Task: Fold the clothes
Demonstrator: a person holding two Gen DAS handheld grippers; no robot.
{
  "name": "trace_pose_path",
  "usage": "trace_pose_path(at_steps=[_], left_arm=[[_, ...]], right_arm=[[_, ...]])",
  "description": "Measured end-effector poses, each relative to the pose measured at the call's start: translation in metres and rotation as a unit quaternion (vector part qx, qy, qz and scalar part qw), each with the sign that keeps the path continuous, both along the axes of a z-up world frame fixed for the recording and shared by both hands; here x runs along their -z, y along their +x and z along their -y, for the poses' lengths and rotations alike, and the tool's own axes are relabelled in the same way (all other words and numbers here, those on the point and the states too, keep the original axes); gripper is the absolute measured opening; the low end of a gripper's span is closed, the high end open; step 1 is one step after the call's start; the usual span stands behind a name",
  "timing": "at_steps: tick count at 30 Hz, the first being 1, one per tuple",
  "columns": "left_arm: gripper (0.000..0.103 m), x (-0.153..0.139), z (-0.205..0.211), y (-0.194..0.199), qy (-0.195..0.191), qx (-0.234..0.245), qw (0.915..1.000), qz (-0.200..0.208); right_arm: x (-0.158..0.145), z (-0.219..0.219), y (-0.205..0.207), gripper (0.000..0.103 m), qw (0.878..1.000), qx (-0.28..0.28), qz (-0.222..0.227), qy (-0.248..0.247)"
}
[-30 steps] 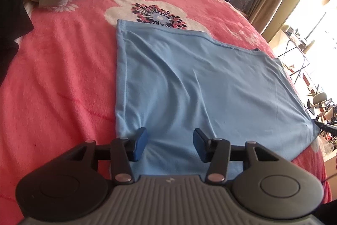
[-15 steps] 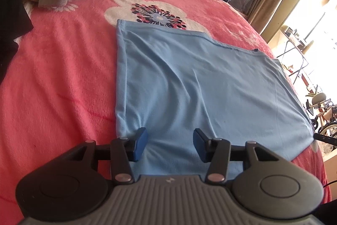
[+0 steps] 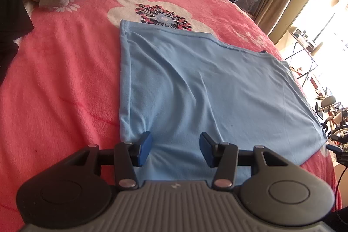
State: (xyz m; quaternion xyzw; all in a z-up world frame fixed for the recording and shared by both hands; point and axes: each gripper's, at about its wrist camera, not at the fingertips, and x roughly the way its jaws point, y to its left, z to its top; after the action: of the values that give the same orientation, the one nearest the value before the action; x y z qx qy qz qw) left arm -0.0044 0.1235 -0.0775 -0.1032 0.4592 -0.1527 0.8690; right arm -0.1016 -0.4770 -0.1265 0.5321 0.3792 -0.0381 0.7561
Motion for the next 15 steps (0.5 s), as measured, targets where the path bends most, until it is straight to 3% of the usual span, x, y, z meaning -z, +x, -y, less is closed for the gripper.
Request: trace_pose_path(at_steps=[2, 3, 4, 8, 11, 12, 15], left_arm=[[0.050, 0.000, 0.001, 0.000, 0.003, 0.002, 1.0000, 0.000], [0.050, 0.000, 0.001, 0.000, 0.003, 0.002, 1.0000, 0.000], [0.050, -0.001, 0.000, 0.001, 0.003, 0.002, 1.0000, -0.001], [0.050, 0.000, 0.000, 0.001, 0.000, -0.002, 1.0000, -0.002], [0.050, 0.000, 0.000, 0.001, -0.001, -0.002, 1.0000, -0.003], [0.050, 0.000, -0.001, 0.002, 0.000, 0.000, 1.0000, -0.003], [0.050, 0.000, -0.001, 0.002, -0.001, 0.001, 1.0000, -0.004]], right_arm=[[0.005, -0.003, 0.007, 0.028, 1.000, -0.001, 0.004, 0.011], [0.007, -0.004, 0.010, 0.023, 1.000, -0.002, 0.006, 0.016], [0.004, -0.006, 0.011, 0.004, 1.000, -0.005, 0.020, 0.004], [-0.016, -0.011, 0.010, 0.003, 0.995, -0.014, 0.085, -0.052], [-0.002, -0.009, 0.013, 0.005, 0.995, -0.033, 0.025, -0.085], [0.006, -0.005, 0.012, 0.001, 0.996, -0.028, 0.014, -0.078], [0.005, 0.017, -0.005, 0.008, 0.996, 0.070, 0.038, -0.045]])
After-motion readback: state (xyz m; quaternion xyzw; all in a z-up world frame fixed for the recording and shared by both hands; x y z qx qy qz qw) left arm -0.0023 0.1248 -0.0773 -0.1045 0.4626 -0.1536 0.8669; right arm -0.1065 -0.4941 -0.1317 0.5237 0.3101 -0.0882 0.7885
